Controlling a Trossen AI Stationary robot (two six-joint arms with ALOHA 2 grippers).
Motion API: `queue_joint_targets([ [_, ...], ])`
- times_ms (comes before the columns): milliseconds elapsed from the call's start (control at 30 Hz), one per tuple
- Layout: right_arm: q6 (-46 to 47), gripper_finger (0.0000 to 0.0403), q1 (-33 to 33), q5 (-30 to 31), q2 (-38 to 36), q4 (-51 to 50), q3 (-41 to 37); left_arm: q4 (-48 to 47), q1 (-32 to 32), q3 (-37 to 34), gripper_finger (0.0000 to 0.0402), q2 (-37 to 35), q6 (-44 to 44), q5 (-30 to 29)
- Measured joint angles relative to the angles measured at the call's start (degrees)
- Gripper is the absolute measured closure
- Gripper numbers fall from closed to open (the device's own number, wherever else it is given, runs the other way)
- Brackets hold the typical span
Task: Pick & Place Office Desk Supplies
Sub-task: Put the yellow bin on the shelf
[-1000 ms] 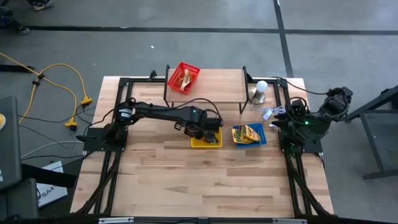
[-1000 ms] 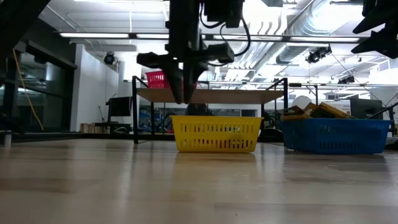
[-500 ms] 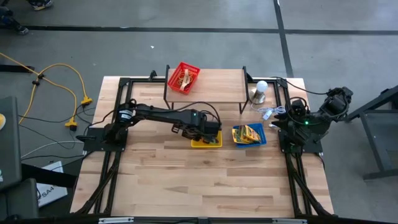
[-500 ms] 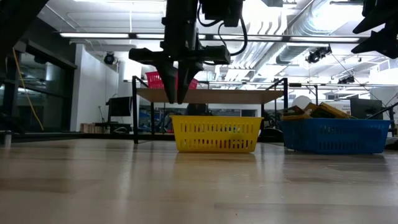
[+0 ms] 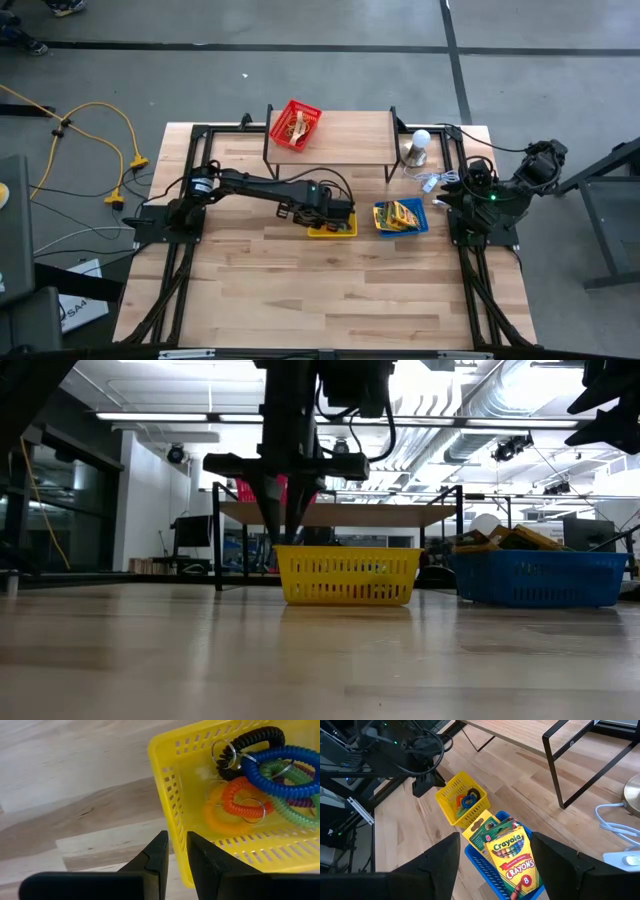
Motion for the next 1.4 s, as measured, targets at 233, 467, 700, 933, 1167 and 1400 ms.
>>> queue_joint_targets([
  [233,0.0,0.0172,0.0,0.0,0.0,0.0,0.0,0.3,0.0,-1.2,0.0338,0.0,-0.2,-0.2],
  [467,0.0,0.0172,0.0,0.0,0.0,0.0,0.0,6.1,0.0,-5.6,0.0338,0.0,-0.2,-0.1],
  [700,0.0,0.0172,0.0,0.0,0.0,0.0,0.0,10.2,0.2,-8.4,0.0338,0.0,-0.3,0.1],
  [933,0.0,0.0172,0.0,0.0,0.0,0.0,0.0,11.3,0.3,-9.0,0.034,0.0,-0.5,-1.3],
  [1167,0.0,0.0172,0.0,0.0,0.0,0.0,0.0,11.4,0.3,-9.0,0.039,-0.1,-0.6,-1.5],
  [1400,0.0,0.0172,0.0,0.0,0.0,0.0,0.0,11.4,0.0,-9.0,0.04,-0.1,-0.5,-1.4],
])
